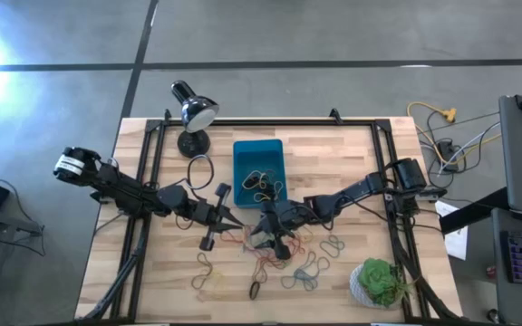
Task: Pick and place rubber bands into bin
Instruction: Put the yellow rubber band into the blue bin
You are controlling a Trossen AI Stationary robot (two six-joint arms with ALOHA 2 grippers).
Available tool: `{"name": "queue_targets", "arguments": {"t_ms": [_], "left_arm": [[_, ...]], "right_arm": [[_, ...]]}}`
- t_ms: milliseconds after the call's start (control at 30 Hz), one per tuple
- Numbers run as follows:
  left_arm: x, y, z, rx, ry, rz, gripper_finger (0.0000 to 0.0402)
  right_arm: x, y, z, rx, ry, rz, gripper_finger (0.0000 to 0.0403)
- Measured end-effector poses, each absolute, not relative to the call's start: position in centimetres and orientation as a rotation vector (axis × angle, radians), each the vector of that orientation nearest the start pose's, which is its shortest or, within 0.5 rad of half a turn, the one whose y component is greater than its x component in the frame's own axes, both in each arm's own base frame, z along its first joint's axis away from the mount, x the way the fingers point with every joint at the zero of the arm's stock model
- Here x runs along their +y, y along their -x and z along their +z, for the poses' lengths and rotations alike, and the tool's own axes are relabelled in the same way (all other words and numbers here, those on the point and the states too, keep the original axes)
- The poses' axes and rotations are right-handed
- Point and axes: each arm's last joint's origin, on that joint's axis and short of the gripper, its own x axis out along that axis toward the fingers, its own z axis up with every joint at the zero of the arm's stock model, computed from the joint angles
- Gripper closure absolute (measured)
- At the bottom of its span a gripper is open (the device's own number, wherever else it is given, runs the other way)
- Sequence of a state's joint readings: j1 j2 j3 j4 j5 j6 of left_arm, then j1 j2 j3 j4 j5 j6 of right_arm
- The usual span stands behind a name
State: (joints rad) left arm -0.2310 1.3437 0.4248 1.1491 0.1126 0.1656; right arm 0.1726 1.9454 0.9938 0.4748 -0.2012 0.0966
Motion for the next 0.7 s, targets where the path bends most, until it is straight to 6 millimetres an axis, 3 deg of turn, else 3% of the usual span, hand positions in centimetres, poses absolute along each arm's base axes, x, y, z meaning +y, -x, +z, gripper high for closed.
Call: {"name": "queue_targets", "arguments": {"t_ms": [700], "left_arm": [[-6.06,-24.23,22.97,-0.315,-0.156,-0.325,0.0402]], "right_arm": [[7.3,-38.87,14.31,0.481,-0.074,0.329,0.0197]]}}
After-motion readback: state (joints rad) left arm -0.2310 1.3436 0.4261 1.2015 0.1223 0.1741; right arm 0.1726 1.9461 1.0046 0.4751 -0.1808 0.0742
